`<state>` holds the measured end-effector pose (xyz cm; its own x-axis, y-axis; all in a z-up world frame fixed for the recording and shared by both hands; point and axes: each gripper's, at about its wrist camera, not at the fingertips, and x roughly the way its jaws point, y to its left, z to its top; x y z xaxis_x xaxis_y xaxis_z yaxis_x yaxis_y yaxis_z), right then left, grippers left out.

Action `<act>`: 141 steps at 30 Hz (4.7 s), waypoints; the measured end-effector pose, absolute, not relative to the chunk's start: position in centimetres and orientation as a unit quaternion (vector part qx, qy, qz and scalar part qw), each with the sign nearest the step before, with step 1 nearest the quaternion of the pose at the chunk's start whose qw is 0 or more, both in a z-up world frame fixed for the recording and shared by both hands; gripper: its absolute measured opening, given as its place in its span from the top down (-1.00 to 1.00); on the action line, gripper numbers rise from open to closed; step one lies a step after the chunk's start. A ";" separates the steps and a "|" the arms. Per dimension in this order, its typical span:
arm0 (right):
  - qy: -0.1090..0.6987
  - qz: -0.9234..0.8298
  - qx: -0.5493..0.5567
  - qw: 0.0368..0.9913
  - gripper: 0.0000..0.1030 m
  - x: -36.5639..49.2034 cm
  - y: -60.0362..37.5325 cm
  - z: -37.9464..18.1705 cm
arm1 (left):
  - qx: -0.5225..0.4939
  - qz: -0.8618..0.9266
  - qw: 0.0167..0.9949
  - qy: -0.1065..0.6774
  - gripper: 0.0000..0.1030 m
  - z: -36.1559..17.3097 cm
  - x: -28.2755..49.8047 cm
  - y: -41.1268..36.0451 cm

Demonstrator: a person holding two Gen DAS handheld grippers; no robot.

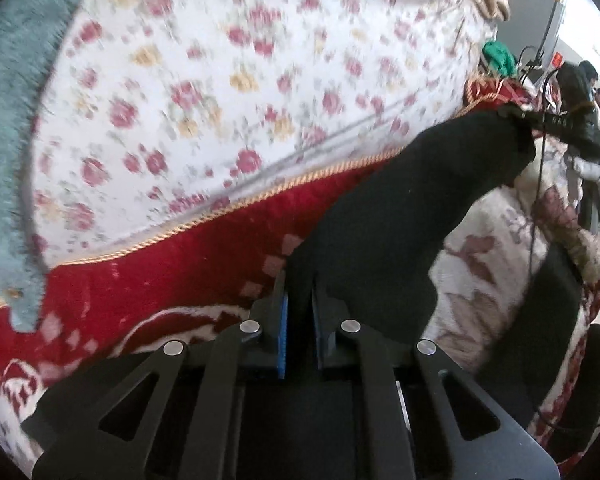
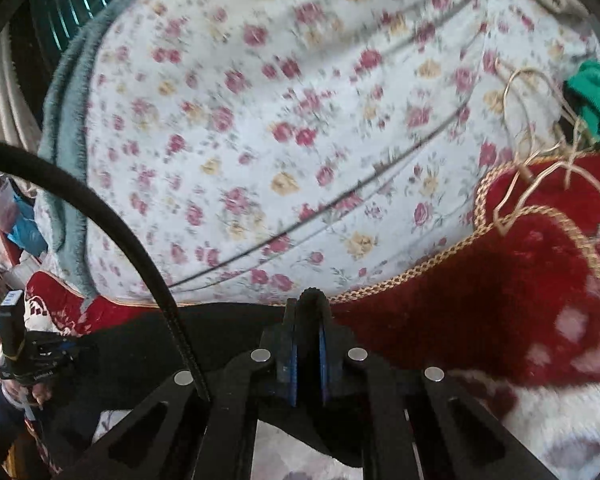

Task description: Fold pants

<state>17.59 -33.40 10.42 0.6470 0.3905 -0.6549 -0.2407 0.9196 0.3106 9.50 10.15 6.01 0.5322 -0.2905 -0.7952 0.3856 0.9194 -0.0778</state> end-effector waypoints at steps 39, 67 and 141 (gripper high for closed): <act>0.439 0.105 0.258 0.854 0.13 -5.8 -40.3 4.4 | 0.033 -0.146 0.899 0.411 0.84 1.3 -11.8 6.8; 0.395 0.113 0.107 0.905 0.40 -6.6 -35.8 9.9 | -0.115 -0.132 0.892 0.417 0.05 4.3 -15.8 11.9; 0.453 0.399 0.107 0.790 0.73 1.0 -4.2 2.4 | -0.175 0.054 0.886 0.425 0.14 2.4 -15.6 22.8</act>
<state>1.03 -4.17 2.37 0.2719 0.7273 -0.6302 -0.5327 0.6592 0.5308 -15.61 22.83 2.42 0.6330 -0.0536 -0.7723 -0.2442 0.9328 -0.2649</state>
